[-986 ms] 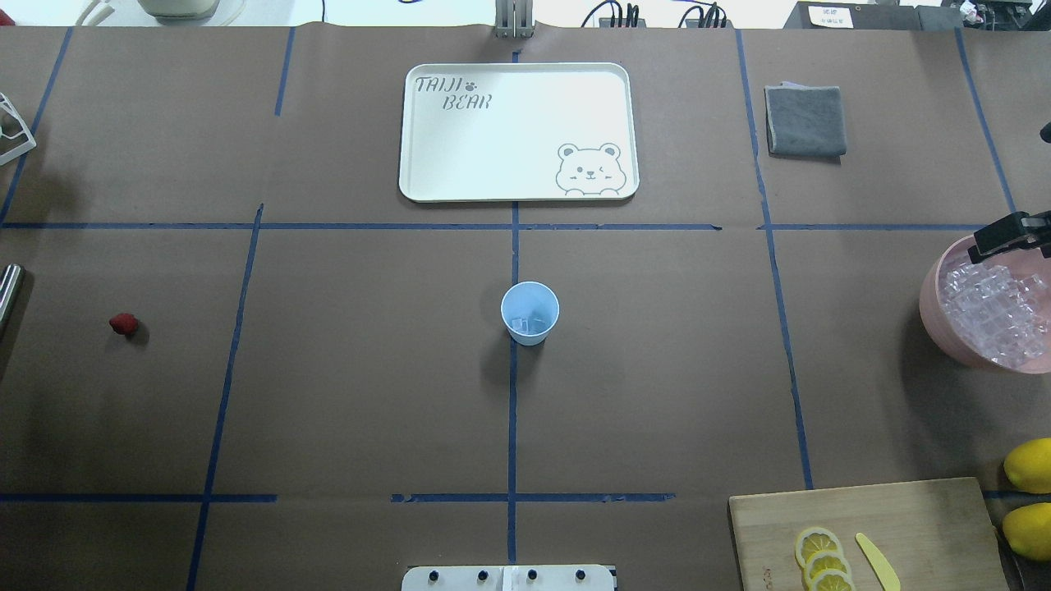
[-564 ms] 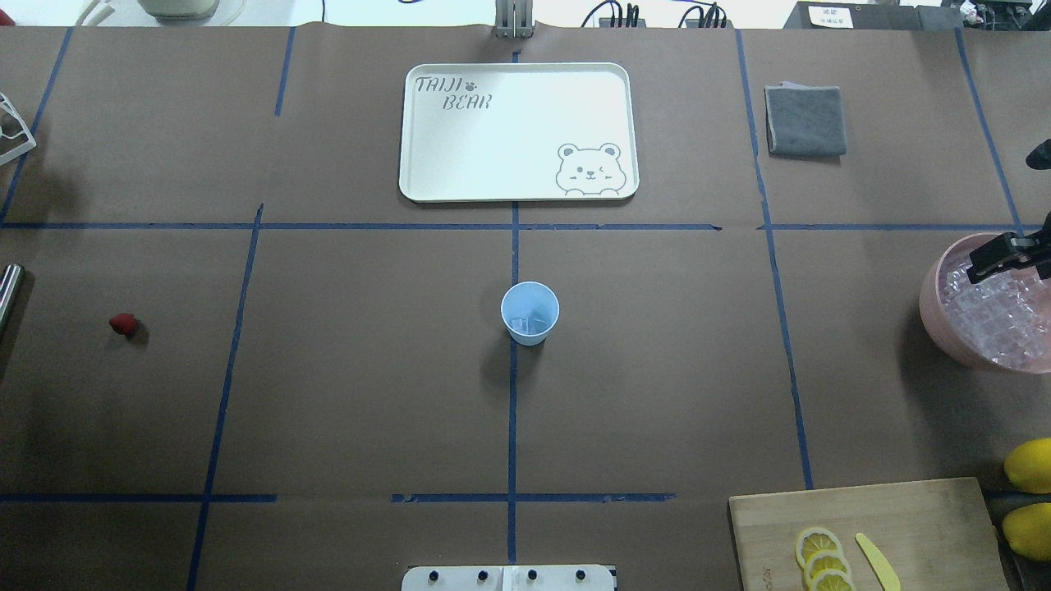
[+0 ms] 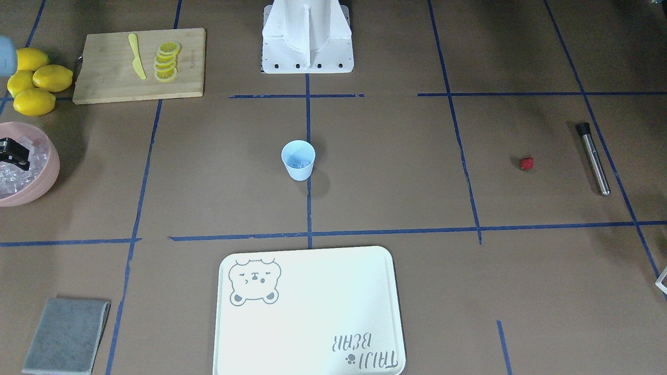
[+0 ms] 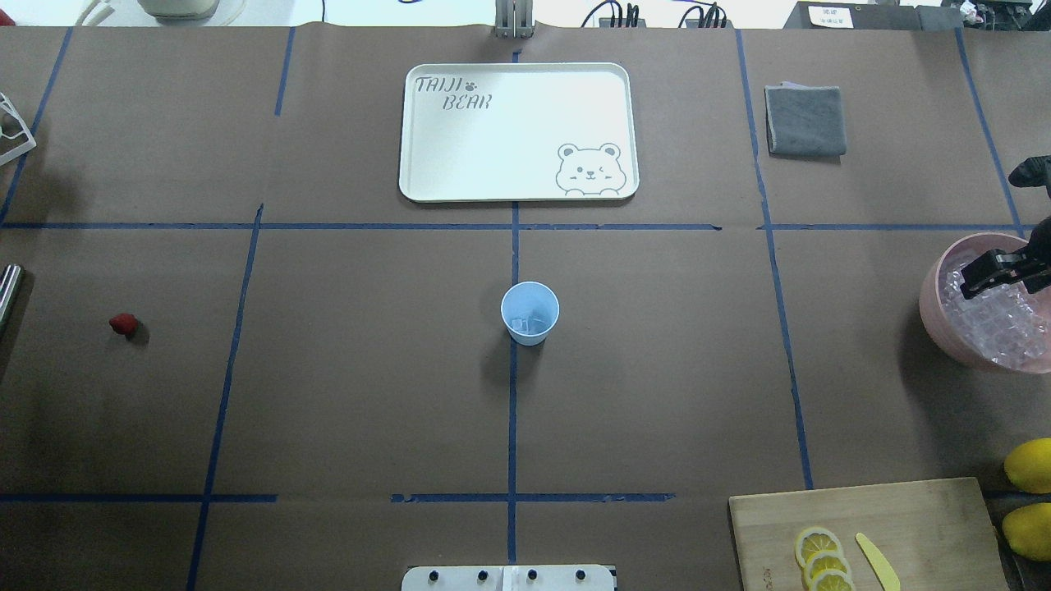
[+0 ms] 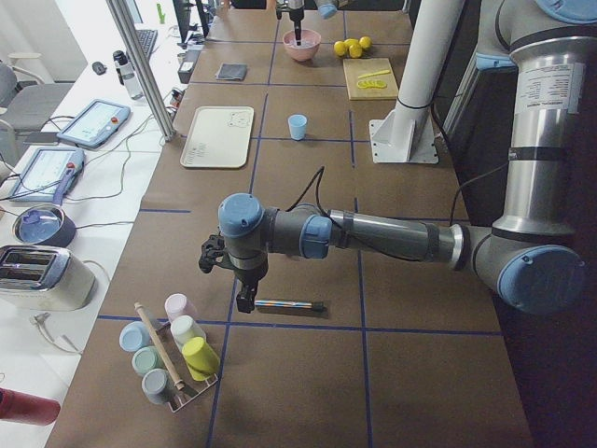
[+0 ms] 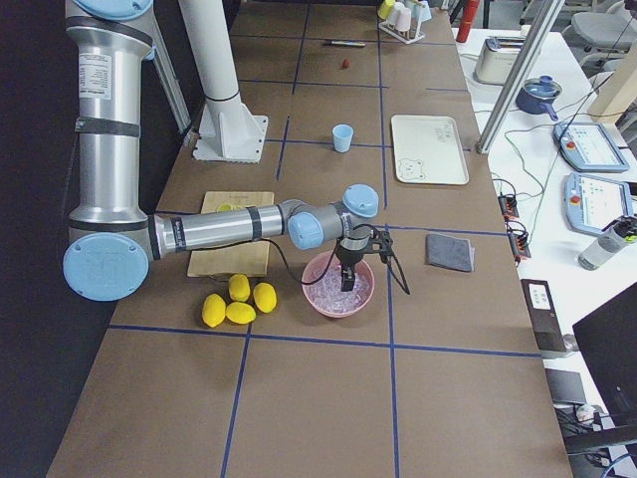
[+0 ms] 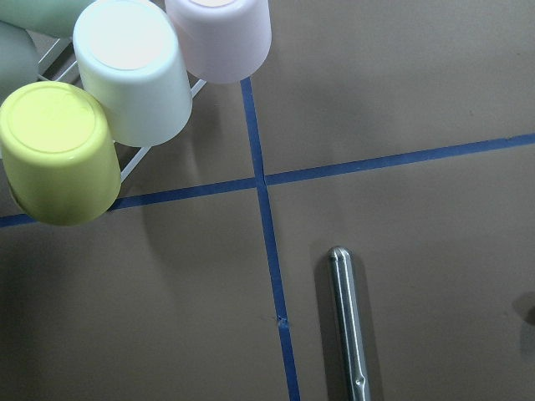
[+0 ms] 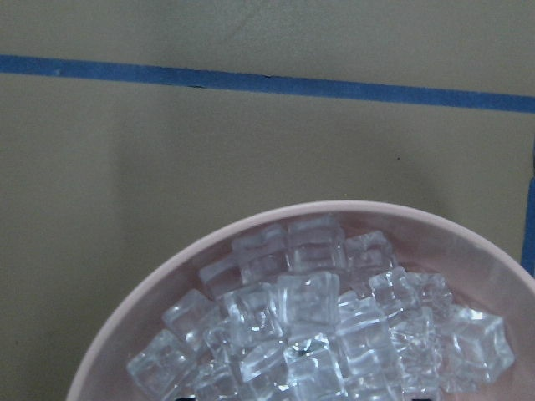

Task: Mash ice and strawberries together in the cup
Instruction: 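Lower the right gripper into the bowl and grasp a third ice cube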

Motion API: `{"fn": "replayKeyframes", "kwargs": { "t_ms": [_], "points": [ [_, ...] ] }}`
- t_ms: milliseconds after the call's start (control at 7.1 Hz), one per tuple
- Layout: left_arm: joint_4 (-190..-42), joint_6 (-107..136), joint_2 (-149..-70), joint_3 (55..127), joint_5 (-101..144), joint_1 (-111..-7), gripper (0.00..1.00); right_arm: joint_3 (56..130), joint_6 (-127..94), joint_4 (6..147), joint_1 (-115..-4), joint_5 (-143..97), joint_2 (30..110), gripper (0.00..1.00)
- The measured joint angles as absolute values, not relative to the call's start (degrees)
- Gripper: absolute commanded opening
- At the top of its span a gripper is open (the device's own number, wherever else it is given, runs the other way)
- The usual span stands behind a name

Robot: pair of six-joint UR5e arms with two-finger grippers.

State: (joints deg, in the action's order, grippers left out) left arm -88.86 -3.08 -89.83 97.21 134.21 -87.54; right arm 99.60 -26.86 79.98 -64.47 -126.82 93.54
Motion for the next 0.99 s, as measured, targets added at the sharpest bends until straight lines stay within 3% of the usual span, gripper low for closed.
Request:
{"fn": "replayKeyframes", "kwargs": {
  "t_ms": [704, 845, 986],
  "points": [
    [-88.9, -3.1, -89.8, 97.3, 134.2, -87.5, 1.00, 98.0, -26.9, 80.0, -64.4, -126.8, 93.5, 0.73],
    [-88.9, -3.1, -89.8, 97.3, 134.2, -87.5, 1.00, 97.9, -26.8, 80.0, -64.4, -126.8, 93.4, 0.68],
    [-88.9, -3.1, -89.8, 97.3, 134.2, -87.5, 1.00, 97.9, -26.8, 80.0, -64.4, -126.8, 93.4, 0.55]
  ]
}}
